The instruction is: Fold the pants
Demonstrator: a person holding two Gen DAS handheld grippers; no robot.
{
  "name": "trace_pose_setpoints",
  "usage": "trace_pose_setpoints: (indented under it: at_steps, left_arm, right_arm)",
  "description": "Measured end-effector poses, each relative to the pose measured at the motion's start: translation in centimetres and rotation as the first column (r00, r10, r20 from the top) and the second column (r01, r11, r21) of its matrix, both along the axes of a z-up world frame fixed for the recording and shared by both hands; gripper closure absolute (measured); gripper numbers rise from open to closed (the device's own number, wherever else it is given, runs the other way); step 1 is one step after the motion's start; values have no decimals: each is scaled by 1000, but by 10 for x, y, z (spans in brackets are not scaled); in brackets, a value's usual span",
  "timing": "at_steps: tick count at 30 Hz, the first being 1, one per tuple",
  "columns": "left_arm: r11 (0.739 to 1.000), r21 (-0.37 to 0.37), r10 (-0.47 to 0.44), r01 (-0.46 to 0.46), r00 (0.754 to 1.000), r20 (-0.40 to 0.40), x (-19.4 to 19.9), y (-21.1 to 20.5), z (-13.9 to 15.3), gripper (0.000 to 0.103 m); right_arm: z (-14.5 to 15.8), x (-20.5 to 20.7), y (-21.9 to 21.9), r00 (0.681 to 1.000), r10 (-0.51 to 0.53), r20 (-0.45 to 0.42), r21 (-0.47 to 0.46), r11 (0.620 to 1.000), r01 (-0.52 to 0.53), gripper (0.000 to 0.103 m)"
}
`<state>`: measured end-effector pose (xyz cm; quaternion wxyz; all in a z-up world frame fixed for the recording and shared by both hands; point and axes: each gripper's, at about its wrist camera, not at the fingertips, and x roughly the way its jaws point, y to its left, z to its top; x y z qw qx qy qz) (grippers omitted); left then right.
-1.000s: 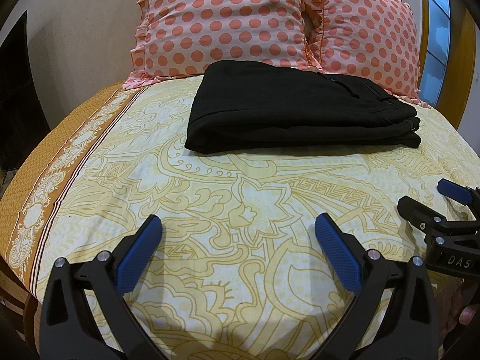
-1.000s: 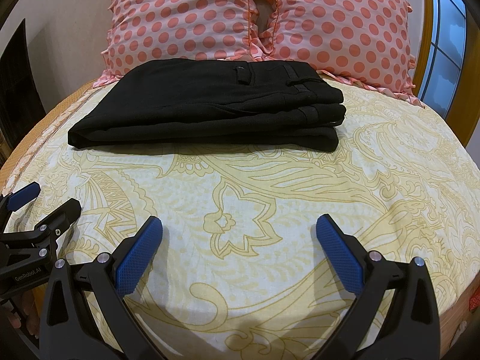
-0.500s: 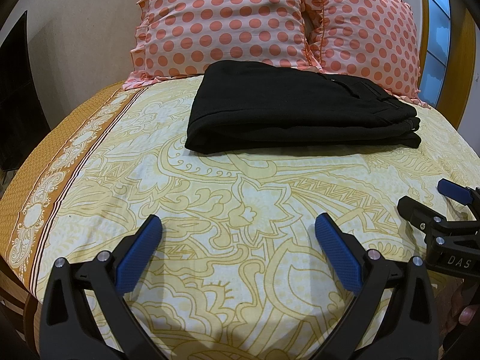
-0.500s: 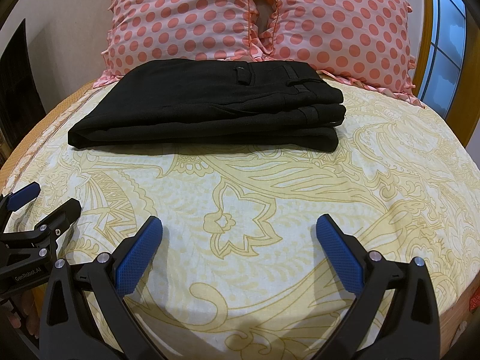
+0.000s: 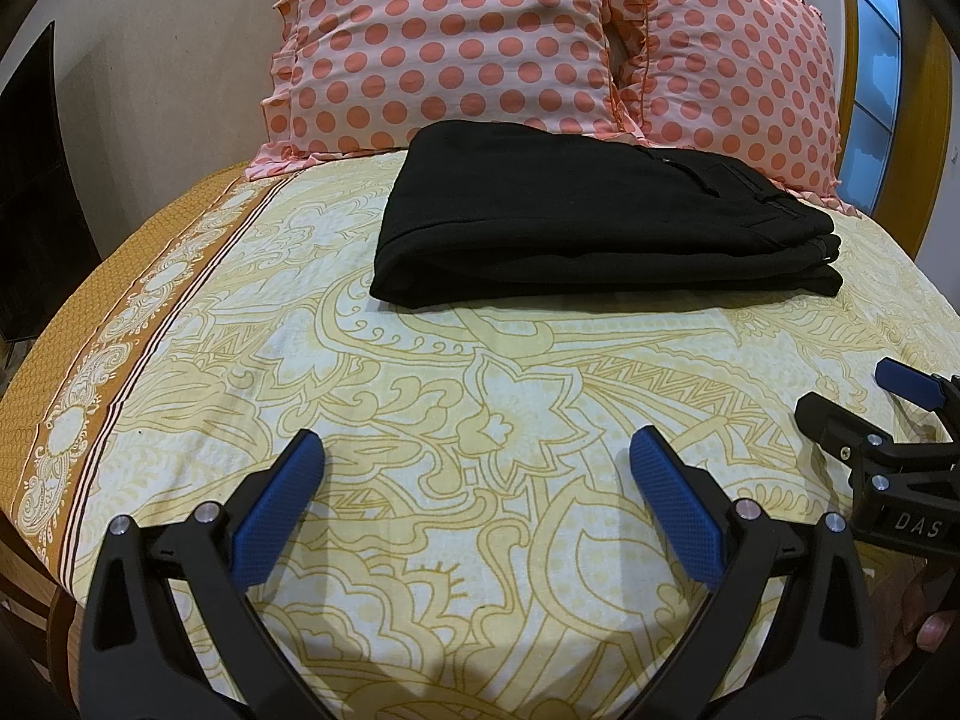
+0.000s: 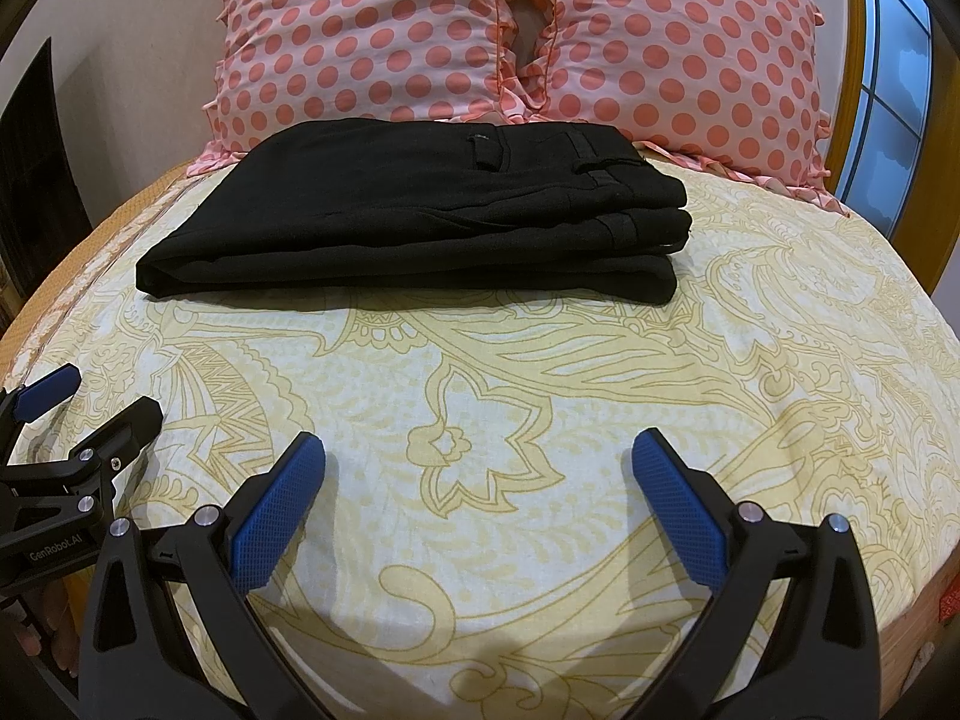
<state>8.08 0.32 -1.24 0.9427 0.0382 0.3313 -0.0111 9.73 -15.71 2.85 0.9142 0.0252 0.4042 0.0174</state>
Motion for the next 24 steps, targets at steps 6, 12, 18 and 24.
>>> trace_pose_setpoints:
  at_steps: [6,12,18,24]
  left_arm:
    - [1000,0,0,0,1000,2,0,0,1,2]
    - [1000,-1,2,-2,1000,-6,0,0,1,2]
    - [1000,-3,2,-2,1000,-18,3,0,2,2]
    - [1000,-1,1,-1,1000,-17,2,1,1,2]
  right_arm:
    - [0,0,0,1000,-1,0,0,1000,1,1]
    - [0,1,1,1000,-1,0,0,1000,1,1]
    - [0,0,1,1000,-3,1,0,1000,3,1]
    - [-1,0,1,1000,-4,1,0,1000,4,1]
